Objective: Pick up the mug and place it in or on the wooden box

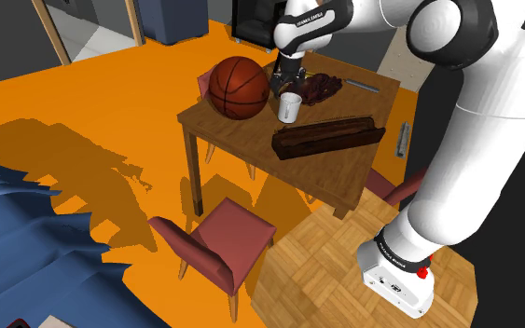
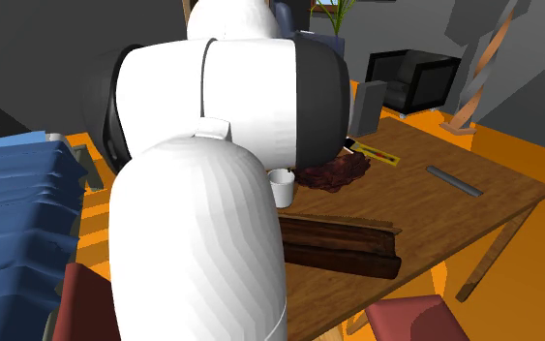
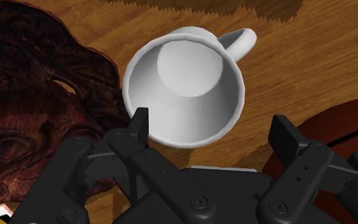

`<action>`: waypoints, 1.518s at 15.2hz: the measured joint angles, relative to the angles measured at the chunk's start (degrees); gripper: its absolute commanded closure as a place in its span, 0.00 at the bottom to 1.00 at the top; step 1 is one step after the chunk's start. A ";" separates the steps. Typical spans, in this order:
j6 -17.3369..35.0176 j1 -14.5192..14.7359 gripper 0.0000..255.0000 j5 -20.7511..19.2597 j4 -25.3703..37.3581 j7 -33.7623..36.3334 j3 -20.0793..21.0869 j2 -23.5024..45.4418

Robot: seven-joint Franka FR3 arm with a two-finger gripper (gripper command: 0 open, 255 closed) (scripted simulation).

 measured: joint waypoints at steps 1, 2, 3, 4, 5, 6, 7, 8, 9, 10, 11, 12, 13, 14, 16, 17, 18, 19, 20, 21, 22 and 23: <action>0.51 0.05 0.00 -0.04 -0.38 0.15 -0.04 -0.19; 0.61 0.05 1.00 -0.13 -1.22 0.04 -0.12 -0.57; 0.95 0.00 1.00 -0.21 -2.21 -0.09 -0.20 -1.24; 1.05 -0.09 1.00 -0.25 -2.52 -0.23 -0.28 -1.24; 1.00 -0.06 1.00 -0.23 -2.20 -0.14 -0.28 -1.18; 1.13 -0.05 1.00 -0.13 -1.80 -0.18 -0.19 -1.10; 0.98 -0.06 1.00 -0.04 -1.19 -0.22 -0.14 -0.78; 0.80 -0.07 1.00 0.08 -0.25 -0.24 -0.08 -0.27; 0.98 -0.32 1.00 0.20 0.01 -0.63 -0.14 0.02; 1.37 -0.54 1.00 0.34 0.41 -0.91 -0.21 0.42; 1.48 -0.42 1.00 0.34 0.66 -0.64 -0.16 0.48; 1.36 0.13 1.00 0.04 -0.41 0.11 -0.04 -0.50; 0.63 -0.11 1.00 0.20 0.02 -0.42 -0.07 -0.18; -0.19 0.20 1.00 -0.05 -0.42 0.03 -0.07 -0.63; -1.52 0.44 1.00 -0.08 0.15 0.12 0.00 -0.50; -2.08 0.61 1.00 -0.13 0.27 0.26 0.04 -0.55; -2.59 0.69 1.00 -0.14 0.31 0.21 0.08 -0.61; -3.17 0.81 1.00 -0.14 0.54 0.24 0.15 -0.59; -3.72 0.90 1.00 -0.13 0.80 0.21 0.21 -0.54; -4.51 1.02 1.00 -0.14 1.04 0.18 0.31 -0.64; -5.17 1.05 1.00 -0.15 1.28 0.09 0.34 -0.82; -5.92 1.13 1.00 -0.18 1.68 0.12 0.38 -1.05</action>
